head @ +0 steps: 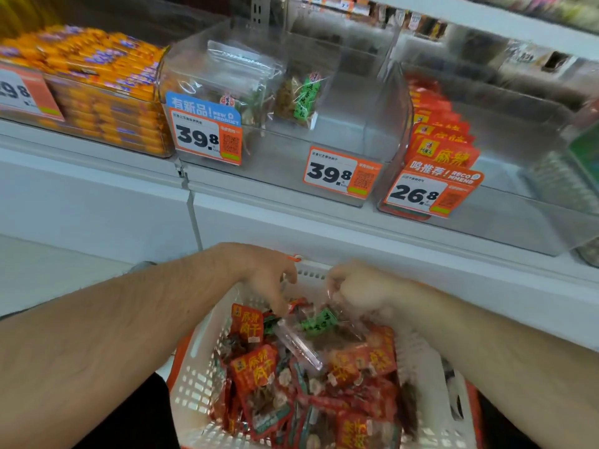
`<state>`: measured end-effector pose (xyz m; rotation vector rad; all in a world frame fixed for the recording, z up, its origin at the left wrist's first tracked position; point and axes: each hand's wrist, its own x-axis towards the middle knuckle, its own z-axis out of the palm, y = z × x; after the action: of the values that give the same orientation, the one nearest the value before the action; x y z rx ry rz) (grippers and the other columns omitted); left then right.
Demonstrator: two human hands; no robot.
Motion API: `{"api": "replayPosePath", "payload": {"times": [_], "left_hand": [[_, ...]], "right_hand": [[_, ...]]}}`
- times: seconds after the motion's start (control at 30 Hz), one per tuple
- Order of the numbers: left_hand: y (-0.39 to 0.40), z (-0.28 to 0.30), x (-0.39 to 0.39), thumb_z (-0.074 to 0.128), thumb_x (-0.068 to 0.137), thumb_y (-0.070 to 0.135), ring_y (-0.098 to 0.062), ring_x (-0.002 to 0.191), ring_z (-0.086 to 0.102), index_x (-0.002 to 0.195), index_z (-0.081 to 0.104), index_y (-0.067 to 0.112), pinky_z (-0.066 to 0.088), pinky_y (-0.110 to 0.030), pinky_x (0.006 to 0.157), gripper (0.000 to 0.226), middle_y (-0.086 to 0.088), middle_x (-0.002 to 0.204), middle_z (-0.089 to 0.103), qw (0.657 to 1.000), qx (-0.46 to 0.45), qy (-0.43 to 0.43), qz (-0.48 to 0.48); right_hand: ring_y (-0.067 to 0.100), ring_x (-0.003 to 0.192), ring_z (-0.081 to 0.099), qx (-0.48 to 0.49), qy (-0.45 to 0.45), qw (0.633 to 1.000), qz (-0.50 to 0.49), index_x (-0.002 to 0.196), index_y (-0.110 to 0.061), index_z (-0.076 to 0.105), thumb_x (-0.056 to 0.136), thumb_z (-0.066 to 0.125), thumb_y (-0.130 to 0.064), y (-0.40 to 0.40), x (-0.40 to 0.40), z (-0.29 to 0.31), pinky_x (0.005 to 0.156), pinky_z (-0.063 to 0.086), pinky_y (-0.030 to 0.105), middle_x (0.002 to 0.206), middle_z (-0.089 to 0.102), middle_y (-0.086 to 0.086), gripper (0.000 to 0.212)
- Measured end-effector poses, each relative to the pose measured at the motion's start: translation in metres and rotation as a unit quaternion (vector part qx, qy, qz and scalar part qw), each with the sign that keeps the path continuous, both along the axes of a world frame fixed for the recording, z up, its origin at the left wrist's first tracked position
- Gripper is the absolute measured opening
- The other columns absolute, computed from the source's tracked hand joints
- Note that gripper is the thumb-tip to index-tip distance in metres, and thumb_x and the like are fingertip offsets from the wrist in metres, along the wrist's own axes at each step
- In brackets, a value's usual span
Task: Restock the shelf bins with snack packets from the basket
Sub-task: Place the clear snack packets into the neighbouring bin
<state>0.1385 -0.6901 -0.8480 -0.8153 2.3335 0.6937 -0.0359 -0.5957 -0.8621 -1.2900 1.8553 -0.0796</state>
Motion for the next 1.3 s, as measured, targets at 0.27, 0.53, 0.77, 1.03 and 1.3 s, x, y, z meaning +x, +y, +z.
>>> {"api": "replayPosePath", "payload": {"times": [0.27, 0.53, 0.77, 1.03, 1.3], "left_hand": [[-0.016, 0.017, 0.011, 0.073, 0.085, 0.026, -0.020, 0.108, 0.058, 0.127, 0.062, 0.014, 0.045, -0.030, 0.088, 0.045, -0.004, 0.124, 0.061, 0.998, -0.050, 0.021, 0.039], [-0.038, 0.040, 0.030, 0.071, 0.085, 0.008, -0.012, 0.070, 0.068, 0.083, 0.067, 0.022, 0.055, -0.029, 0.075, 0.015, 0.005, 0.071, 0.071, 0.929, 0.005, 0.299, 0.218], [-0.027, 0.062, 0.024, 0.064, 0.093, 0.019, 0.005, 0.071, 0.057, 0.096, 0.072, 0.023, 0.039, -0.004, 0.061, 0.009, 0.019, 0.079, 0.062, 0.915, -0.129, 0.355, 0.141], [-0.018, 0.080, 0.021, 0.076, 0.083, 0.031, -0.002, 0.072, 0.061, 0.098, 0.074, 0.025, 0.049, -0.022, 0.069, 0.016, 0.019, 0.074, 0.063, 0.841, -0.214, 0.469, 0.162], [-0.052, 0.101, 0.044, 0.048, 0.097, 0.028, -0.001, 0.106, 0.056, 0.125, 0.049, 0.026, 0.048, -0.033, 0.096, 0.028, 0.016, 0.111, 0.058, 0.539, -0.218, 0.714, 0.390]], "right_hand": [[0.020, 0.056, 0.062, -0.041, -0.405, 0.876, -0.256, 0.082, -0.011, 0.054, 0.097, 0.039, 0.010, 0.015, -0.010, 0.023, 0.057, 0.056, 0.036, 0.064, 0.061, 0.007, 0.029], [0.026, 0.085, 0.067, -0.148, -0.195, 0.942, -0.231, 0.083, -0.012, 0.061, 0.084, 0.052, 0.006, 0.008, -0.008, 0.035, 0.084, 0.058, 0.042, 0.088, 0.062, 0.008, 0.020], [0.002, 0.099, 0.052, -0.247, 0.004, 0.966, -0.082, 0.109, -0.033, 0.060, 0.075, 0.080, -0.038, 0.001, 0.023, 0.045, 0.079, 0.037, 0.020, 0.108, 0.058, -0.018, 0.040], [-0.001, 0.068, 0.062, -0.268, -0.133, 0.946, -0.123, 0.085, -0.025, 0.071, 0.077, 0.082, -0.024, -0.014, 0.047, 0.054, 0.068, 0.048, 0.022, 0.083, 0.071, -0.007, 0.013], [0.011, 0.039, 0.029, -0.259, -0.349, 0.865, -0.250, 0.089, -0.008, 0.068, 0.089, 0.068, -0.015, -0.026, 0.034, 0.110, 0.041, 0.023, 0.021, 0.054, 0.048, 0.000, 0.006]]}}
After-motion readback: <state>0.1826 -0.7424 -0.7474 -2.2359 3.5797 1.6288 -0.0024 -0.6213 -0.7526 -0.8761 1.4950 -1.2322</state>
